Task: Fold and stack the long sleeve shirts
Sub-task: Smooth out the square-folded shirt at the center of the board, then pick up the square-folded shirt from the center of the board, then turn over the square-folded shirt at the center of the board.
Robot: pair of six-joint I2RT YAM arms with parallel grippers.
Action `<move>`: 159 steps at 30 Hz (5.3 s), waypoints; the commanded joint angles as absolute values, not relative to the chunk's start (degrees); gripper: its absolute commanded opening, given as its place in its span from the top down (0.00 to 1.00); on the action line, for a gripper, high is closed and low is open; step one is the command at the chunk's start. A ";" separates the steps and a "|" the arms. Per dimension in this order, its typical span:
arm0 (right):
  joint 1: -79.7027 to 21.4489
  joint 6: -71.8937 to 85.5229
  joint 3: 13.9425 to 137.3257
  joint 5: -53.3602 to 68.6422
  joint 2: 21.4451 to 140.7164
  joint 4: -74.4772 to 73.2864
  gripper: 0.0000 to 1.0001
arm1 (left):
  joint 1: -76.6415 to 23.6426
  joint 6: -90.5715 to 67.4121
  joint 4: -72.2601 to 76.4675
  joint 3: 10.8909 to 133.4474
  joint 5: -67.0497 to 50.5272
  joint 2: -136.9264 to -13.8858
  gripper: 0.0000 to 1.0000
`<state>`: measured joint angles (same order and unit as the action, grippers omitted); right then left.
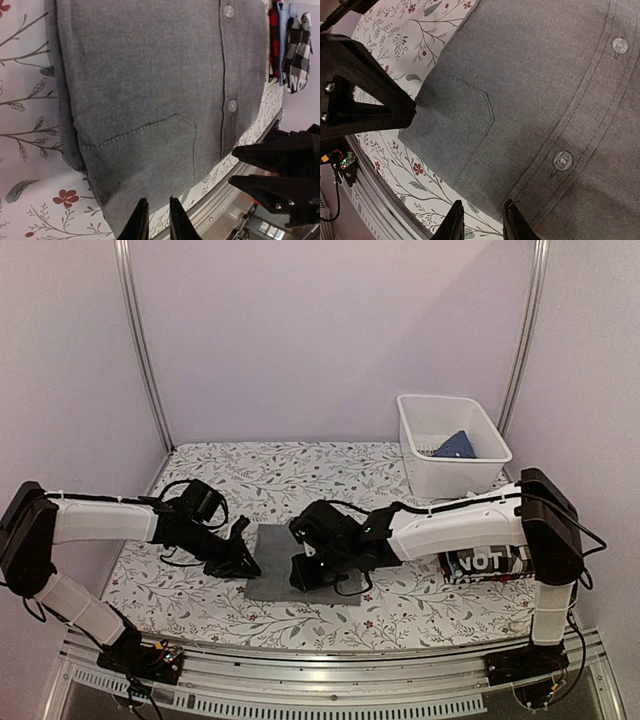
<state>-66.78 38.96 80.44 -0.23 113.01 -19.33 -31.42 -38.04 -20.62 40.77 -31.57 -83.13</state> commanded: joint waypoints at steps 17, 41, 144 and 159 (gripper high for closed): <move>-66.93 41.29 81.41 -3.04 113.61 -23.33 0.73 | -32.96 -38.23 -14.96 34.63 -35.72 -89.67 0.88; -65.65 48.77 65.03 -4.82 99.95 -23.54 0.75 | -32.39 -36.78 -25.16 42.59 -29.02 -84.88 0.89; -58.42 47.02 102.37 16.94 140.90 6.73 0.98 | -20.07 -22.73 -48.16 81.50 -37.35 -87.58 1.00; -58.45 53.79 106.99 23.26 148.88 22.81 0.95 | -20.88 -22.29 -43.96 80.76 -41.57 -93.01 1.00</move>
<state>-58.92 53.36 109.58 23.00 150.34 18.59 -20.64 -23.59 -46.41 80.64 -39.44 -92.29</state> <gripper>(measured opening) 0.044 0.018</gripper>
